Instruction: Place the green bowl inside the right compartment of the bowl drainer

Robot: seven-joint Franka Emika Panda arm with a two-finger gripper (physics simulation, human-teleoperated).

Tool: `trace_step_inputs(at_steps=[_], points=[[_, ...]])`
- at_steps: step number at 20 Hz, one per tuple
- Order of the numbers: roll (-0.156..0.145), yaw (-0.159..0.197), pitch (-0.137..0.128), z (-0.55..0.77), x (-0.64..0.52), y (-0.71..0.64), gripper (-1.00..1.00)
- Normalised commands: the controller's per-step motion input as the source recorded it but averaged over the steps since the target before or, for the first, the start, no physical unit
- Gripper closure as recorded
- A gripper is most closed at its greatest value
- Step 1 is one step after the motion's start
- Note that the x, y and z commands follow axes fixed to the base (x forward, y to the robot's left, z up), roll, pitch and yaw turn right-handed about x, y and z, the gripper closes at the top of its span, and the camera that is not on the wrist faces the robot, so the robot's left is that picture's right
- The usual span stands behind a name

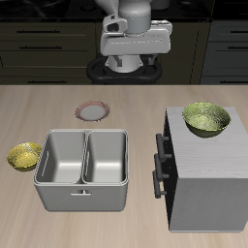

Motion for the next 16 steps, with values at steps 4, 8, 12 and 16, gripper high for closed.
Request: trace_step_inputs(at_steps=[4, 8, 12, 16], points=[[0.032, 0.012, -0.013, 0.16, 0.32, 0.22, -1.00], [0.021, 0.006, -0.001, 0.11, 0.23, 0.17, -1.00], [0.025, 0.008, -0.008, 0.13, 0.36, 0.26, -1.00], [0.024, 0.021, 0.007, 0.06, 0.33, 0.22, -1.00]])
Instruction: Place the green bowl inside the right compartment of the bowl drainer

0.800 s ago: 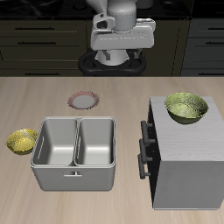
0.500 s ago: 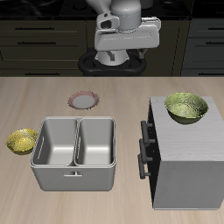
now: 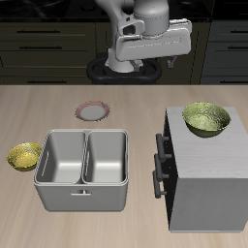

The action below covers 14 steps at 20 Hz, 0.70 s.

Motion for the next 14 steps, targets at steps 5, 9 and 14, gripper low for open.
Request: trace_step_inputs(at_steps=[5, 9, 14], points=[[0.011, 0.020, -0.024, 0.16, 0.33, 0.21, -1.00], [0.018, -0.011, -0.010, 0.13, 0.35, 0.24, -1.00], [0.014, 0.036, -0.027, 0.08, 0.28, 0.18, -1.00]])
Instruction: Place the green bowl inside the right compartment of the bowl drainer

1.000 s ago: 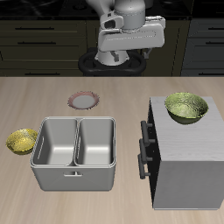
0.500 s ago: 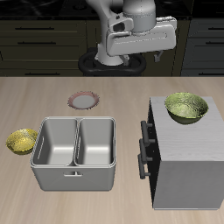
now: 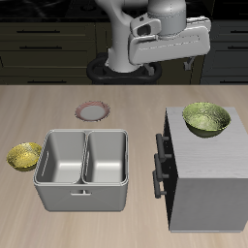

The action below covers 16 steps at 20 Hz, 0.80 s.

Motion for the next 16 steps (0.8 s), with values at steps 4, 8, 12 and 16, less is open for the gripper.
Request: trace_step_inputs(at_steps=[4, 8, 12, 16], points=[[0.003, -0.053, 0.020, 0.04, 0.32, 0.05, -1.00], [0.003, -0.034, -0.005, 0.06, 0.30, 0.06, -1.00], [-0.005, -0.038, -0.016, 0.09, 0.22, 0.01, -1.00], [-0.015, -0.020, -0.015, 0.07, 0.16, -0.03, -1.00]])
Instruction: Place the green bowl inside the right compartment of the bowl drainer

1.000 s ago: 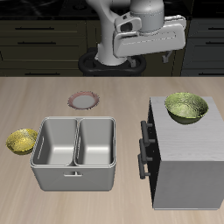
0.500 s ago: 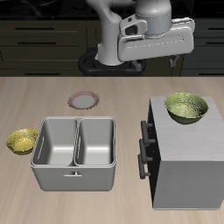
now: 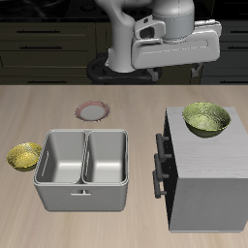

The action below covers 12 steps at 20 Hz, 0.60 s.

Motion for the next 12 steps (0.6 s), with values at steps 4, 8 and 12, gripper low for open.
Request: trace_step_inputs(at_steps=[4, 8, 12], points=[[0.007, -0.039, -0.037, 0.11, 0.13, 0.03, -1.00], [0.011, -0.029, -0.009, 0.03, 0.09, 0.06, -1.00], [0.000, -0.011, -0.002, 0.01, 0.08, 0.11, -1.00]])
